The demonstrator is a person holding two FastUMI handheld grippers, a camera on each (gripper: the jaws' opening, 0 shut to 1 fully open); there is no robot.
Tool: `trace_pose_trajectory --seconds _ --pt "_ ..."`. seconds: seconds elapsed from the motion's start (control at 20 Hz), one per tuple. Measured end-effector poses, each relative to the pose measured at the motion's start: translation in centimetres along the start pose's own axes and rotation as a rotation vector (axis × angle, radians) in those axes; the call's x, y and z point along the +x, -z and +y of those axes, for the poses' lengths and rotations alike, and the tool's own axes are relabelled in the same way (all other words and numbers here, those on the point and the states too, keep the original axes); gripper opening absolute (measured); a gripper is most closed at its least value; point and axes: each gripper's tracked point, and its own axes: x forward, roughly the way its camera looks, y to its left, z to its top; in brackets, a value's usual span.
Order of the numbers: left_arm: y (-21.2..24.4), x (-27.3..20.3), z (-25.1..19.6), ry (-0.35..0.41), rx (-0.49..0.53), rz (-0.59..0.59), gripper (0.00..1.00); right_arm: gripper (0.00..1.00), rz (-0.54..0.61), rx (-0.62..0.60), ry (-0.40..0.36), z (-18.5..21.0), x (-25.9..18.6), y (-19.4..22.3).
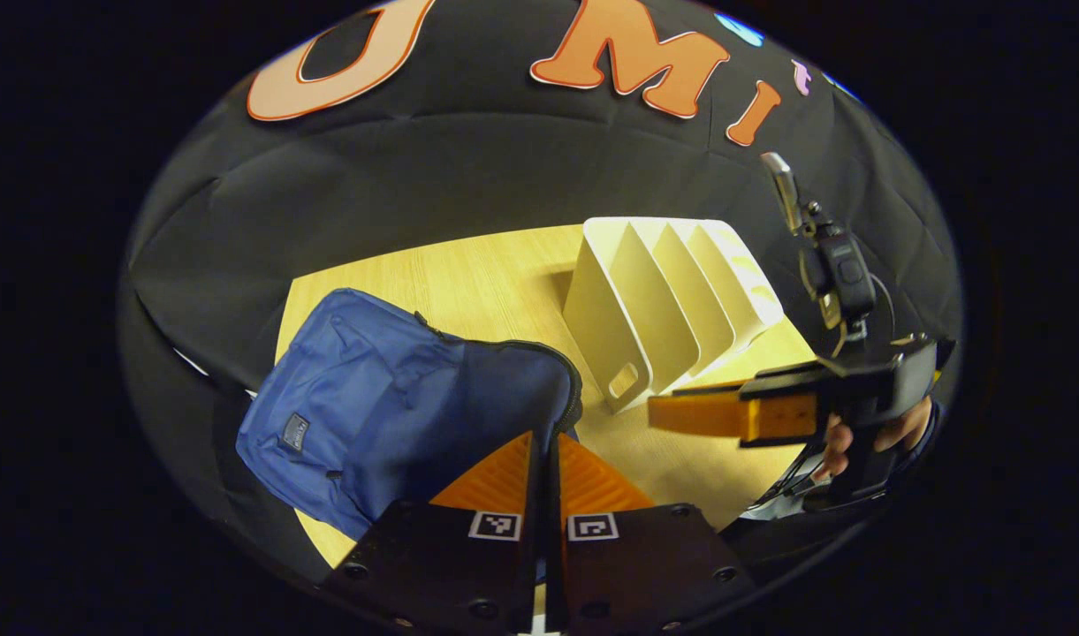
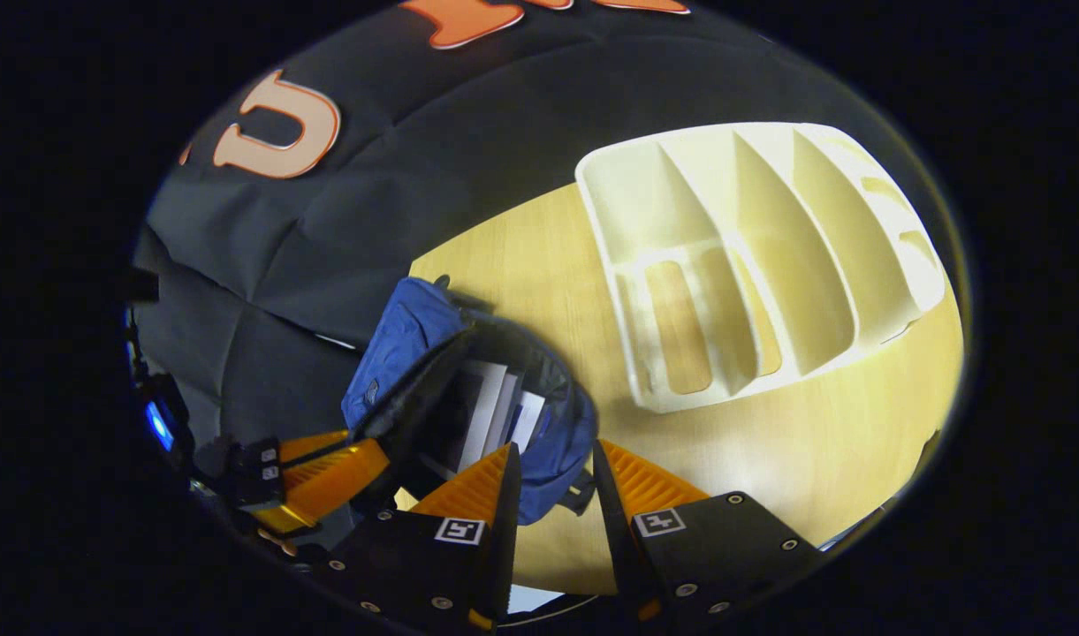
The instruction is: Open the schoolbag, grab two books from the bookshelf and put them into the schoolbag.
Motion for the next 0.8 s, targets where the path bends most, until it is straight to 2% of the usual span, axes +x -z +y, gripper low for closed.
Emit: trace_pose_trajectory --seconds 0.05,0.15,0.2,0.25,0.35,0.4,0.6,0.65,0.7,0.8 --pt "0.3 0.2 -0.5 0.003 -0.009 0.009 0.12 0.47 -0.021 0.002 0.011 -1.0 -0.7 -0.8" --pt "0.6 0.3 -1.2 0.003 -0.021 0.008 0.14 0.47 -0.078 -0.022 0.039 -3.3 -2.7 -2.9" --pt "0.3 0.3 -1.7 0.005 -0.026 -0.006 0.25 0.47 -0.114 -0.041 0.051 -4.1 -3.8 -3.9" --pt "-0.1 0.2 -2.3 0.009 -0.032 -0.019 0.28 0.47 -0.151 -0.061 0.072 -5.2 -4.9 -5.1" --pt "-0.7 -0.2 -2.9 -0.007 -0.027 -0.045 0.43 0.47 -0.225 -0.092 0.105 -6.6 -6.9 -7.4" --pt "-1.2 -0.2 -3.5 -0.011 -0.026 -0.057 0.55 0.49 -0.259 -0.106 0.115 -7.2 -7.5 -8.3" --pt "-4.4 -1.1 -6.0 -0.025 -0.043 -0.149 0.71 0.54 -0.392 -0.138 0.139 -8.5 -10.5 -11.8" --pt "-5.5 -1.5 -6.6 -0.033 -0.047 -0.182 0.74 0.44 -0.424 -0.152 0.15 -9.0 -11.3 -12.5" --pt "-6.5 -1.8 -7.1 -0.04 -0.049 -0.221 0.82 0.62 -0.458 -0.17 0.159 -9.2 -12.0 -13.1" --pt "-8.6 -2.3 -8.0 -0.059 -0.046 -0.29 0.85 0.72 -0.522 -0.203 0.18 -10.0 -13.5 -14.6"
